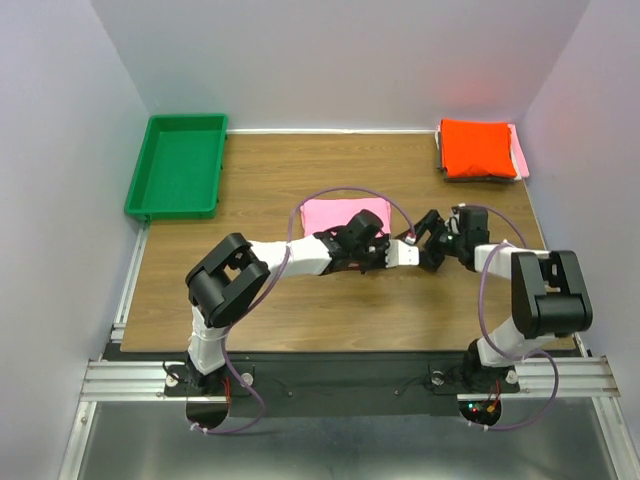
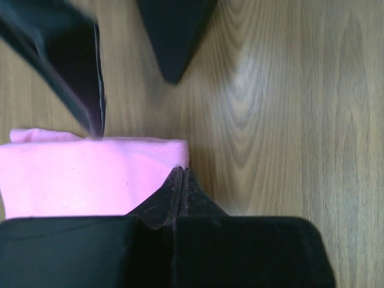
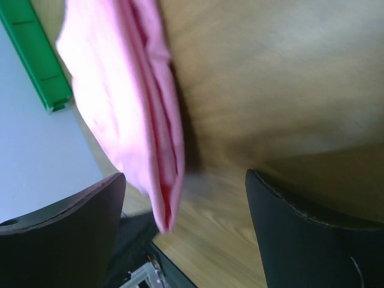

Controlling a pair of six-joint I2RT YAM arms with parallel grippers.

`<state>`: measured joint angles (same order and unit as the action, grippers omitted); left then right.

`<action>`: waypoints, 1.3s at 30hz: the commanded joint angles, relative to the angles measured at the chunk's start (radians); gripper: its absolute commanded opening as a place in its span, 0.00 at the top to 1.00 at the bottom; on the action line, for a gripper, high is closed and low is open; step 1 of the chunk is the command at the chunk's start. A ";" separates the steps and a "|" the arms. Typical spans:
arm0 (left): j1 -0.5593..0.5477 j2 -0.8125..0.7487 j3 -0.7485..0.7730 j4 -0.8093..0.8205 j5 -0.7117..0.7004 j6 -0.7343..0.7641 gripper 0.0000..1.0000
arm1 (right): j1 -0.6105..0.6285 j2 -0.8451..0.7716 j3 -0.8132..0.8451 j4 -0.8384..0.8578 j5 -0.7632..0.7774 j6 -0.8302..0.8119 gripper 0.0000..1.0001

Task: Fold and stack the t-shirts
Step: Neatly place the folded tshirt to the corner

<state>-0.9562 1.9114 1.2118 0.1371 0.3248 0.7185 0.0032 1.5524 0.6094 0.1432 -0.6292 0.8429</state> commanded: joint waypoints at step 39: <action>0.085 -0.017 0.175 -0.033 0.178 -0.255 0.81 | 0.198 0.385 0.309 0.337 0.404 -0.028 0.99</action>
<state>-0.8902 1.9480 1.3441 0.0933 0.4473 0.5327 0.1925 1.9785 0.8734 0.5865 -0.2710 0.9852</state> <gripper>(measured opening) 0.120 0.104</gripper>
